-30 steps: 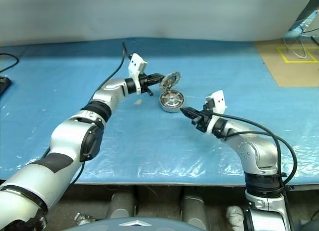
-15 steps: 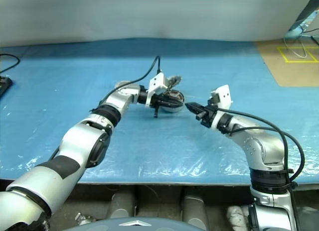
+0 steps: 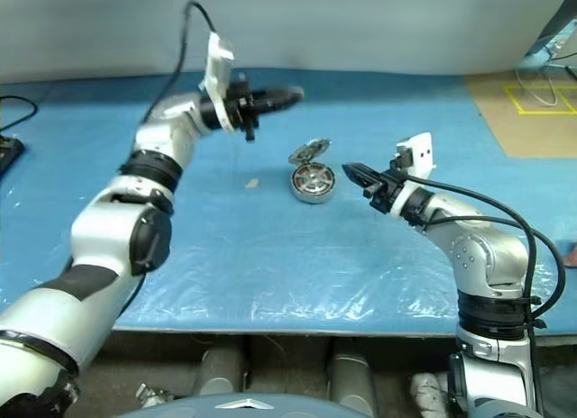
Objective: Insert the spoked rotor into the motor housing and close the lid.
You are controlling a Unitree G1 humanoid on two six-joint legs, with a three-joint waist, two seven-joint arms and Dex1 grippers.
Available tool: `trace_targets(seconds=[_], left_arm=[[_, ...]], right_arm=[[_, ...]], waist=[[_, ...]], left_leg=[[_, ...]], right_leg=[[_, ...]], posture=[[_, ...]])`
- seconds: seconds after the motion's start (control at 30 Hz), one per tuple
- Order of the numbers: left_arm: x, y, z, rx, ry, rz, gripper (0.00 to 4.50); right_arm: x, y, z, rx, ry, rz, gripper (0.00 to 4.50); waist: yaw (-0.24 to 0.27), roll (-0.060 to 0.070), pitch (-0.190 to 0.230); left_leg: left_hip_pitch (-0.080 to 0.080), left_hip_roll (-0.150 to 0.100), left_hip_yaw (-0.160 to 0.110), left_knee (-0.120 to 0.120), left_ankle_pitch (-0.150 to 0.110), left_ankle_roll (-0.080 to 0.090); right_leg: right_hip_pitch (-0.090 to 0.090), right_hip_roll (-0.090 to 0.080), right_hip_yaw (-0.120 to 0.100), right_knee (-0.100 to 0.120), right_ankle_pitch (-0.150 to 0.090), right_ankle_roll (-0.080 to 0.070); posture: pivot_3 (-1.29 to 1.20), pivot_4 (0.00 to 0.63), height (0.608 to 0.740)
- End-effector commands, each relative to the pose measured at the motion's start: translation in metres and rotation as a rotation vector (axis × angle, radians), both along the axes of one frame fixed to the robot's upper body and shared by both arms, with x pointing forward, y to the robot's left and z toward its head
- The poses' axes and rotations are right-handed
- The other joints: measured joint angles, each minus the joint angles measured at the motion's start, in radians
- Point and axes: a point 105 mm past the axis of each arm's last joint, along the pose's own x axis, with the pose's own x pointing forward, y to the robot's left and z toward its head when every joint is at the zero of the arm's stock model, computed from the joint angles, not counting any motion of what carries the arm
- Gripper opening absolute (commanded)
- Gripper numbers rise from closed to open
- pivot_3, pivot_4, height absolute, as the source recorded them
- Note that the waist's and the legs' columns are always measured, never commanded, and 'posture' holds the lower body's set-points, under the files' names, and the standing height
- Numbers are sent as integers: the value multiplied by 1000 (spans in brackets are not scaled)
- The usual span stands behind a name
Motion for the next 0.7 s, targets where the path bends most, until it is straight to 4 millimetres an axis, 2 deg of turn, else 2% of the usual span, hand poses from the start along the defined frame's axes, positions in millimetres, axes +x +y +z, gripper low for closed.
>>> trace_targets(seconds=[0.03, 0.13, 0.2, 0.33, 0.47, 0.7], left_arm=[[26, 5, -13, 67, 3, 270, 441], [36, -5, -35, 167, 10, 389, 441], [30, -23, -47, 214, 5, 324, 441], [19, -48, -63, 227, 52, 221, 441], [15, -60, -73, 275, 38, 201, 441], [-6, -79, -93, 349, 42, 17, 441]], right_arm=[[1, 11, 5, 15, -32, 33, 0], [5, 9, 13, 39, -48, 12, 0], [6, 3, 18, 38, -60, -5, 0], [1, -3, 15, 11, -55, -27, 0], [-8, -6, 12, 2, -50, -44, 0], [-18, -17, 7, -6, -40, -106, 0]], waist=[[1, 0, 0], [3, 0, 0], [9, 0, 0], [21, 0, 0], [22, 0, 0], [22, 0, 0]], left_leg=[[0, 0, -1, 0, 0, 0], [-2, -1, -3, -1, 0, 0], [-5, -1, -4, 0, 0, 0], [-5, 0, -5, 0, 0, 0], [-4, 0, -5, -1, 0, 0], [-3, 0, -5, -1, 0, 0]], right_leg=[[2, 0, -1, -2, 0, 1], [3, 0, -3, -5, 4, 7], [3, 0, -5, -6, 4, 7], [3, 0, -7, -5, 4, 7], [3, 0, -7, -5, 4, 7], [3, 0, -6, -5, 4, 7]], posture=[[0, 150, 740], [0, 150, 740], [0, 150, 740], [0, 150, 740], [0, 150, 740], [0, 150, 740]])
